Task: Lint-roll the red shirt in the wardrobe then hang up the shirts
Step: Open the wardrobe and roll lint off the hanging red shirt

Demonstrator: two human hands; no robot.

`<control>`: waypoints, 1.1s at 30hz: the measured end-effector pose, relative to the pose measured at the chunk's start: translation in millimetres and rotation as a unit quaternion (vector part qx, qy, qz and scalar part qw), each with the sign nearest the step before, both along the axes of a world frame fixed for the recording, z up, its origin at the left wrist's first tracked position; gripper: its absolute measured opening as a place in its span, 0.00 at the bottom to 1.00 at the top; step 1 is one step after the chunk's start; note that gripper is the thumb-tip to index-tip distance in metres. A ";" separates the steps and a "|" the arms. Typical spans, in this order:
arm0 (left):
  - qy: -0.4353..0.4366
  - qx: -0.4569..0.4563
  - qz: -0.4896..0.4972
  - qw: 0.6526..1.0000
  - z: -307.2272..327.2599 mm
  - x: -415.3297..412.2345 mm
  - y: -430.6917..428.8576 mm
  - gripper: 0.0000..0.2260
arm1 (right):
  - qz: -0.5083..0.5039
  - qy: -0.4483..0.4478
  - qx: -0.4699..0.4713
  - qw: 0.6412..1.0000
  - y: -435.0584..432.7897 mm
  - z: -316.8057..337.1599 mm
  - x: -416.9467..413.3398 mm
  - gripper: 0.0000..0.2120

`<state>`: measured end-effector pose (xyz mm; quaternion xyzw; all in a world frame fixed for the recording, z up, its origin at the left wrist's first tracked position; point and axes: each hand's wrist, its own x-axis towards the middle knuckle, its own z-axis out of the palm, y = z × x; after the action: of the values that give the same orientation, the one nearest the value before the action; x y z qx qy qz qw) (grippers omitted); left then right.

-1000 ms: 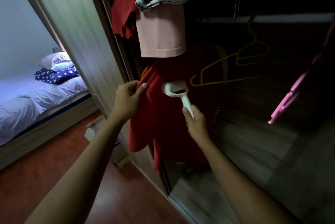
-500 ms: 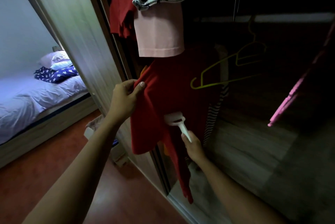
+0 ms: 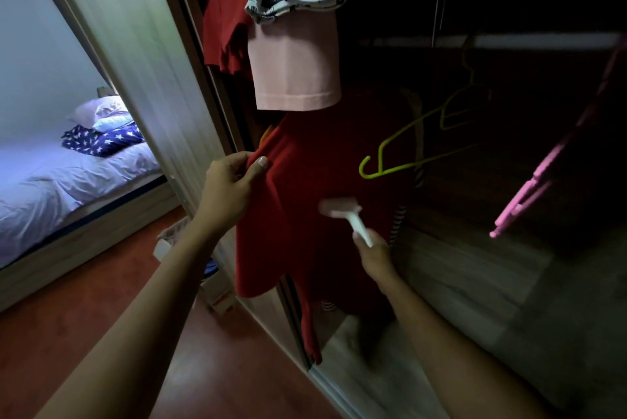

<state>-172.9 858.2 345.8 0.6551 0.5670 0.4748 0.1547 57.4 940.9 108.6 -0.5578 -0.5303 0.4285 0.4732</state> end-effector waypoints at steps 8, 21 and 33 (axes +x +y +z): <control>-0.006 0.006 0.008 1.000 2.3 0.1 0.0 0.10 | -0.061 0.166 0.040 0.983 38.1 87.2 7.2 0.09; 0.007 0.010 0.006 1.000 -0.4 0.1 0.9 0.10 | -0.083 0.148 0.026 0.985 64.9 98.0 17.4 0.12; 0.029 0.018 0.002 0.999 1.8 -2.2 -1.2 0.10 | 0.027 -0.009 -0.121 0.992 -20.8 -52.9 -1.0 0.07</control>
<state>-175.2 857.0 347.6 0.6704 0.5639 0.4656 0.1258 56.4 920.1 55.7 -0.6001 -0.4941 0.4969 0.3858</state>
